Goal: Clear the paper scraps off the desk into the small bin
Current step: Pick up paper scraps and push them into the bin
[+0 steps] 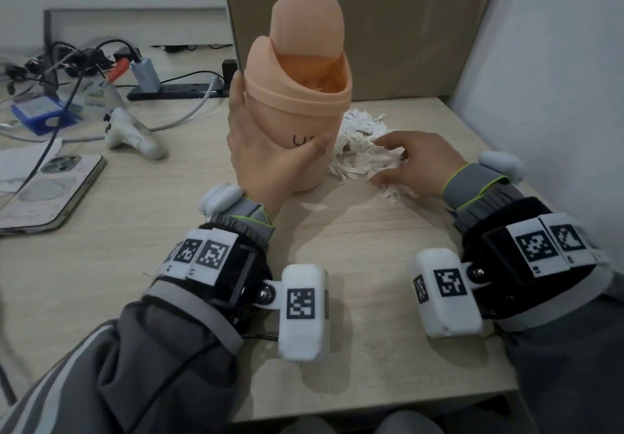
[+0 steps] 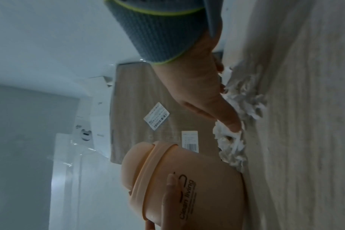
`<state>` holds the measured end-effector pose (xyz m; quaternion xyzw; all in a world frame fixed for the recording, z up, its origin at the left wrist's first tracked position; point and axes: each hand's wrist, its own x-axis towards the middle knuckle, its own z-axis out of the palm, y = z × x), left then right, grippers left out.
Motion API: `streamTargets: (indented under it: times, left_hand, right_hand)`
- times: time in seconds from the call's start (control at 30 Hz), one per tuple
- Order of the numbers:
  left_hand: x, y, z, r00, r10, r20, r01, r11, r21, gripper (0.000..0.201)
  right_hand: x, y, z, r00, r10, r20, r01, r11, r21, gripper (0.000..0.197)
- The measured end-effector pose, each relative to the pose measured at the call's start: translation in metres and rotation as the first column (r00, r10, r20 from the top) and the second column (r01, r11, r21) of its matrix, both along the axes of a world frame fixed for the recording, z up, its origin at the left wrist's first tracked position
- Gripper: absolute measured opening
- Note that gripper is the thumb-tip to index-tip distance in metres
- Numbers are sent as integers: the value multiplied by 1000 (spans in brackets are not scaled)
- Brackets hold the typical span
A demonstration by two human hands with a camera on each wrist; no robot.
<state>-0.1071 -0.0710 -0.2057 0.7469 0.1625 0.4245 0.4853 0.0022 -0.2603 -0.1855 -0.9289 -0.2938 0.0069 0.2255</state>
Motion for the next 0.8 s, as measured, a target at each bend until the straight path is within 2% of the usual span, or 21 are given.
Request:
streamTargets:
  times: [0.07, 0.17, 0.43, 0.6, 0.67, 0.8]
  left_hand:
    - [0, 0, 0, 1000, -4, 0, 4, 1000, -1, 135]
    - [0, -1, 0, 1000, -8, -2, 8, 1000, 1, 135]
    - [3, 3, -4, 1000, -20, -5, 20, 1000, -8, 134]
    - [4, 4, -5, 1000, -27, 1, 27, 1000, 3, 134]
    - [5, 4, -6, 1000, -30, 0, 30, 1000, 5, 134]
    - [5, 6, -6, 999, -33, 4, 33, 999, 16, 135]
  right_hand:
    - [-2, -3, 4, 1000, 27, -10, -27, 998, -54, 59]
    - [-4, -7, 7, 998, 56, -16, -58, 989, -138, 47]
    - [-4, -6, 9, 991, 48, 125, -37, 995, -92, 17]
    - [0, -5, 10, 974, -86, 209, 61, 990, 125, 13]
    - [0, -4, 11, 969, -128, 212, 77, 969, 233, 21]
    - [-1, -2, 11, 974, -154, 167, 95, 943, 318, 33]
